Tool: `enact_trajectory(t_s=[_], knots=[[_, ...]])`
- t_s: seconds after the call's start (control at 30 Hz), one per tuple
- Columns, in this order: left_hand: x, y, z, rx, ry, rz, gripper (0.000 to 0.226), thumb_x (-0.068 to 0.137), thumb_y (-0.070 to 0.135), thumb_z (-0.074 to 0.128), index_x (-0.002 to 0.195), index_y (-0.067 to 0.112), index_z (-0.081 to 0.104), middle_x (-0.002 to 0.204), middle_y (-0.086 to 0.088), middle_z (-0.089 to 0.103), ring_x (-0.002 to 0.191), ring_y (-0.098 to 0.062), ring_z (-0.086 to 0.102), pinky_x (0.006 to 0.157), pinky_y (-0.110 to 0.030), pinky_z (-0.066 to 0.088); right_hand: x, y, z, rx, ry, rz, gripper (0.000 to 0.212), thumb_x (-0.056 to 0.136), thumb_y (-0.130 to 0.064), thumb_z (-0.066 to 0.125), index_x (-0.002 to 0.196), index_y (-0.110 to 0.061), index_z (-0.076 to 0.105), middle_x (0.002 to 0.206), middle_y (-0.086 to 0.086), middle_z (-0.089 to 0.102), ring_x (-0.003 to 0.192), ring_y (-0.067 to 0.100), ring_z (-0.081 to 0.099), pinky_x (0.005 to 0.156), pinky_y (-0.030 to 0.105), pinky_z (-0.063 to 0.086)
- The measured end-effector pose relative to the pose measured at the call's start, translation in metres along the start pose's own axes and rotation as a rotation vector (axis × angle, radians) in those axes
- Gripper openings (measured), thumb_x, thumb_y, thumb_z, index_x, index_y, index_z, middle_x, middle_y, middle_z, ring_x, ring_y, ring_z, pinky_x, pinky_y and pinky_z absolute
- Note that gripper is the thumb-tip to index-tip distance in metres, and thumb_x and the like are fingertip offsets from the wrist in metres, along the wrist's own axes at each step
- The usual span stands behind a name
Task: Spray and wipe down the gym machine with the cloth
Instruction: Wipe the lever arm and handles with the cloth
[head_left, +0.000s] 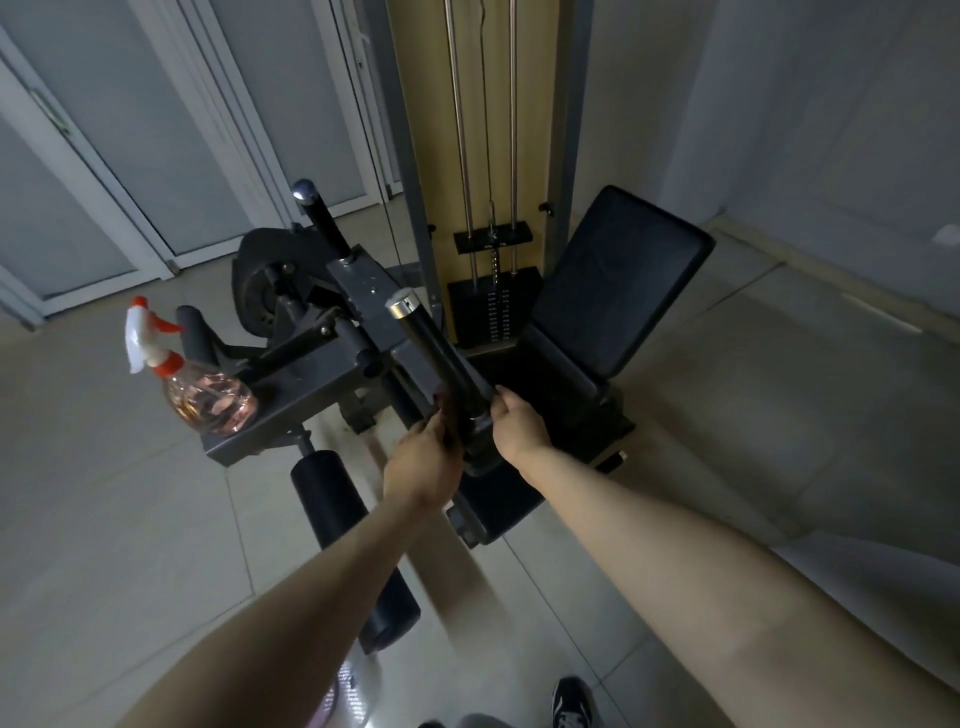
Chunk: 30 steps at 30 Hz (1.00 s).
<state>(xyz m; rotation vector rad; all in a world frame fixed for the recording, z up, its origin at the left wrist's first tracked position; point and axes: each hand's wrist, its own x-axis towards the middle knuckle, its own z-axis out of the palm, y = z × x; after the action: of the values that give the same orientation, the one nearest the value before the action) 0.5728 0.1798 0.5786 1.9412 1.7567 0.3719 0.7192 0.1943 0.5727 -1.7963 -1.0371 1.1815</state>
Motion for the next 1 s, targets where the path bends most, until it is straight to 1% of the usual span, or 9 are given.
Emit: enact_trajectory(t_s=[0.07, 0.13, 0.23, 0.33, 0.5, 0.6, 0.73, 0.87, 1.0], knots=[[-0.015, 0.001, 0.001, 0.019, -0.015, 0.035, 0.028, 0.105, 0.046, 0.035, 0.111, 0.029, 0.056, 0.108, -0.004, 0.064, 0.078, -0.017, 0.059, 0.061, -0.028, 0.04, -0.003, 0.003, 0.0, -0.069, 0.056, -0.029, 0.041, 0.107, -0.034, 0.037, 0.146, -0.026, 0.049, 0.14, 0.007, 0.054, 0.13, 0.029, 0.051, 0.104, 0.036, 0.042], [-0.027, -0.002, -0.001, 0.02, -0.028, 0.074, 0.014, 0.103, 0.04, 0.044, 0.1, 0.029, 0.053, 0.096, 0.001, 0.061, 0.072, -0.013, 0.056, 0.056, -0.025, 0.038, -0.01, 0.01, 0.006, -0.169, 0.174, -0.089, 0.039, 0.107, -0.033, 0.039, 0.142, -0.022, 0.053, 0.142, 0.008, 0.046, 0.132, 0.028, 0.045, 0.107, 0.039, 0.042], [-0.032, -0.009, -0.003, -0.146, -0.106, 0.096, 0.015, 0.097, 0.035, 0.052, 0.108, 0.028, 0.061, 0.094, 0.002, 0.067, 0.076, -0.013, 0.064, 0.065, -0.029, 0.053, -0.024, 0.019, 0.012, -0.021, 0.27, -0.155, 0.029, 0.103, -0.04, 0.046, 0.125, -0.024, 0.055, 0.133, 0.005, 0.042, 0.117, 0.022, 0.049, 0.093, 0.034, 0.045], [-0.038, -0.006, -0.009, -0.483, -0.132, 0.029, 0.028, 0.098, 0.023, 0.057, 0.125, 0.032, 0.056, 0.101, 0.003, 0.07, 0.083, -0.009, 0.068, 0.065, -0.018, 0.052, -0.041, 0.023, 0.011, 0.165, 0.235, -0.258, 0.023, 0.098, -0.046, 0.054, 0.108, -0.027, 0.047, 0.118, 0.001, 0.045, 0.101, 0.016, 0.052, 0.082, 0.026, 0.045], [-0.028, 0.013, -0.012, -0.72, -0.179, 0.068, 0.039, 0.098, 0.015, 0.06, 0.128, 0.023, 0.036, 0.103, -0.003, 0.064, 0.082, -0.005, 0.067, 0.069, -0.02, 0.053, -0.049, 0.016, 0.015, 0.186, 0.06, -0.332, 0.029, 0.098, -0.041, 0.058, 0.121, -0.027, 0.049, 0.117, -0.004, 0.056, 0.105, 0.008, 0.058, 0.081, 0.021, 0.049], [-0.022, 0.015, -0.019, -0.782, -0.163, 0.085, 0.042, 0.094, 0.013, 0.064, 0.127, 0.024, 0.039, 0.101, -0.003, 0.068, 0.082, -0.01, 0.071, 0.069, -0.022, 0.054, -0.039, 0.01, 0.005, 0.107, 0.193, -0.318, 0.024, 0.1, -0.027, 0.056, 0.124, -0.026, 0.055, 0.125, -0.004, 0.056, 0.113, 0.011, 0.056, 0.093, 0.028, 0.051], [0.001, 0.005, -0.026, -0.722, 0.095, -0.031, 0.015, 0.1, 0.025, 0.056, 0.114, 0.025, 0.052, 0.097, -0.004, 0.074, 0.073, -0.015, 0.071, 0.064, -0.031, 0.058, -0.026, 0.0, -0.02, 0.181, 0.431, -0.291, 0.027, 0.101, -0.018, 0.054, 0.127, -0.023, 0.057, 0.135, -0.002, 0.05, 0.114, 0.008, 0.049, 0.086, 0.017, 0.043], [0.03, -0.011, -0.026, -0.449, 0.047, -0.024, 0.046, 0.103, 0.027, 0.053, 0.148, 0.021, 0.043, 0.142, -0.002, 0.056, 0.112, -0.012, 0.061, 0.087, -0.021, 0.046, -0.006, -0.01, -0.019, -0.031, 0.064, -0.378, 0.035, 0.101, -0.01, 0.053, 0.132, -0.025, 0.061, 0.134, -0.006, 0.053, 0.119, 0.006, 0.05, 0.1, 0.022, 0.044], [0.048, -0.011, -0.022, -0.463, -0.025, -0.115, 0.06, 0.104, 0.026, 0.052, 0.158, 0.02, 0.027, 0.147, -0.003, 0.054, 0.127, -0.021, 0.057, 0.088, -0.022, 0.042, 0.019, -0.022, -0.027, -0.163, -0.126, -0.371, 0.036, 0.1, -0.003, 0.051, 0.128, -0.02, 0.067, 0.13, -0.007, 0.061, 0.12, 0.008, 0.055, 0.103, 0.017, 0.038]])
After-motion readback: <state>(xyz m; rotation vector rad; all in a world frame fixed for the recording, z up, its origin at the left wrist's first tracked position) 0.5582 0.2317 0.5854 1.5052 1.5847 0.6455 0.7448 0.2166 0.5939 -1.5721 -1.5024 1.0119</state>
